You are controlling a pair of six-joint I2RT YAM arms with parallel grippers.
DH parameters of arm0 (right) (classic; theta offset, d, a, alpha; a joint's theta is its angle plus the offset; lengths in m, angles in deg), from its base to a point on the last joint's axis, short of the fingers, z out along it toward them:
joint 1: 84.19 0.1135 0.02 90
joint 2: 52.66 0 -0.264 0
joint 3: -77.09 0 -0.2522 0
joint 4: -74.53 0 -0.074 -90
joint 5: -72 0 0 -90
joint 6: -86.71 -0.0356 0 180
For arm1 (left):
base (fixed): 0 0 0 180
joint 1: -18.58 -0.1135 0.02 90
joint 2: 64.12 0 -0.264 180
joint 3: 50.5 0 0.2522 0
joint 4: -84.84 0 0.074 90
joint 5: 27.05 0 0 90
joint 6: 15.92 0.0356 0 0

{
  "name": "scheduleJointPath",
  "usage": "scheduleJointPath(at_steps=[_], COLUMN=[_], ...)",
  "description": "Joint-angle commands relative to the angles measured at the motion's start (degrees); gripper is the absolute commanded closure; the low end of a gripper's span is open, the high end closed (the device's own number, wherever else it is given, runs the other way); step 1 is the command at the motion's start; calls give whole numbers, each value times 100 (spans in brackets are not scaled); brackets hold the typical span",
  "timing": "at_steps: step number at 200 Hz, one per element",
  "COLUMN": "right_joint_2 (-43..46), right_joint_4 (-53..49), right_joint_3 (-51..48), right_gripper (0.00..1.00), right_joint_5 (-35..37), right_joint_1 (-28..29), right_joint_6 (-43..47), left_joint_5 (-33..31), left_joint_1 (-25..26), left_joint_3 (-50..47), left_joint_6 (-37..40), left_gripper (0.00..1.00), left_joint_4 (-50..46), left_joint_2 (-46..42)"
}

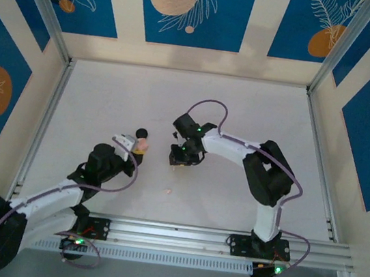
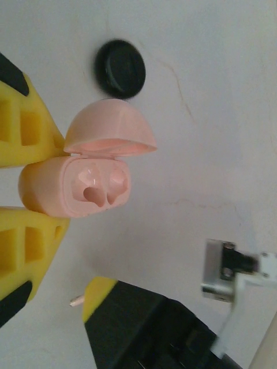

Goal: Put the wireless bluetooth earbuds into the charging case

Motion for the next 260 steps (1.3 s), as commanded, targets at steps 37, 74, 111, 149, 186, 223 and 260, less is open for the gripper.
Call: scheduleJointPath(at_steps=[37,74,111,149,186,223,260], right_joint_2=[1342,2129,2797,3107,3088,3028,2940], right_joint_4=[1234,1815,2319,2878,3255,3470,3608], right_joint_3=[-1194,-1897,-2434,-2739,-2807,-2813,-2782], right_gripper=[80,80,80,80,80,80,80], right_joint_5=[557,870,1090,1049,1020,1073,1077], right_joint_1=[-114,-188,-236,-233,-163,-75,-13], right_joint_6=[-369,-468,-567,-646,-646,-611,-601], left_joint_5=[804,812,762,864,913,904,854], left_joint_1=[456,901,1146,1297,1357,1391,1398], left_joint_3=[-24,216,334,383,425,475,480], left_joint_6=[489,843,751,693,595,584,526], left_gripper=[89,90,90,90,90,90,90], left_joint_4=[2173,2923,4167,5005,5437,5473,5473], left_joint_2=[1503,2489,3468,4085,4378,4362,4273])
